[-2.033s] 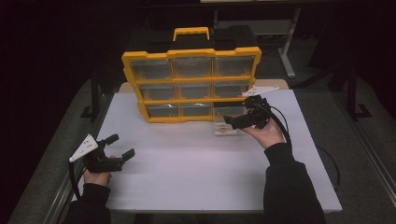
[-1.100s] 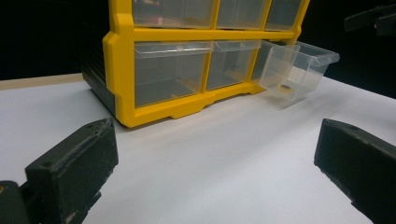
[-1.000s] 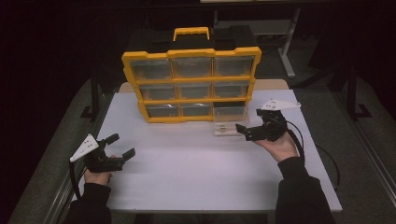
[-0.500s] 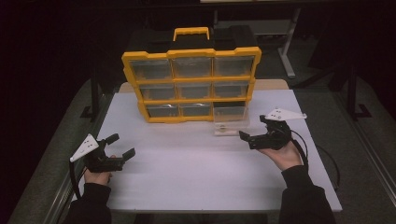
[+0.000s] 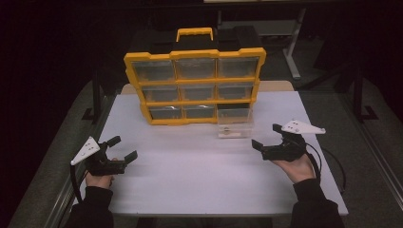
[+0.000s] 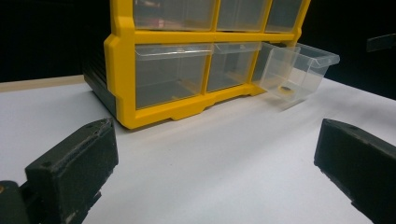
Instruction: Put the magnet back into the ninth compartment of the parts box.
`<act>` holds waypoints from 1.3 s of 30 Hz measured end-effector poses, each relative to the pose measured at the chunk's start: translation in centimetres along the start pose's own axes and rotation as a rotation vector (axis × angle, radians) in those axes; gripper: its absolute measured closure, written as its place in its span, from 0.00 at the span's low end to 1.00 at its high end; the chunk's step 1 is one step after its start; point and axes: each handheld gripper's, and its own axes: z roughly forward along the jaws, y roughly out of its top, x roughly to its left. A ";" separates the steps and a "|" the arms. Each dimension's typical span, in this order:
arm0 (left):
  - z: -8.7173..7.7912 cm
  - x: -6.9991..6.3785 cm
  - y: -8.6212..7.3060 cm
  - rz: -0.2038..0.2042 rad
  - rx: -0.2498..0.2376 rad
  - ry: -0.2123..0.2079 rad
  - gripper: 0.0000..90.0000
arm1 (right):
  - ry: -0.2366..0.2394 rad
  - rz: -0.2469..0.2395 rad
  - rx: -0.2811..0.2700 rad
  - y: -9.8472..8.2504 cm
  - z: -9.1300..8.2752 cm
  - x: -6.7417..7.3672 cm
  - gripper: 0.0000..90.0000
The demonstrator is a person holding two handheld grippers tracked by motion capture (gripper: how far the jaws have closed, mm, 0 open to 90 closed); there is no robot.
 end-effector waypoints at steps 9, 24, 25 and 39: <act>0.0 0.0 0.0 0.000 0.000 -0.002 0.00 | -0.036 0.012 -0.026 -1.5 -0.8 -0.5 0.00; -0.1 -0.1 0.0 0.000 0.000 -0.004 0.00 | -0.063 0.037 -0.074 -3.9 -1.7 -1.1 0.00; -0.1 -0.1 0.0 -0.002 -0.001 -0.005 0.00 | -0.067 0.033 -0.077 -4.1 -1.8 -1.0 0.00; -0.1 -0.1 0.0 -0.001 -0.003 -0.004 0.00 | -0.078 0.014 -0.104 -5.1 -2.5 -0.8 0.00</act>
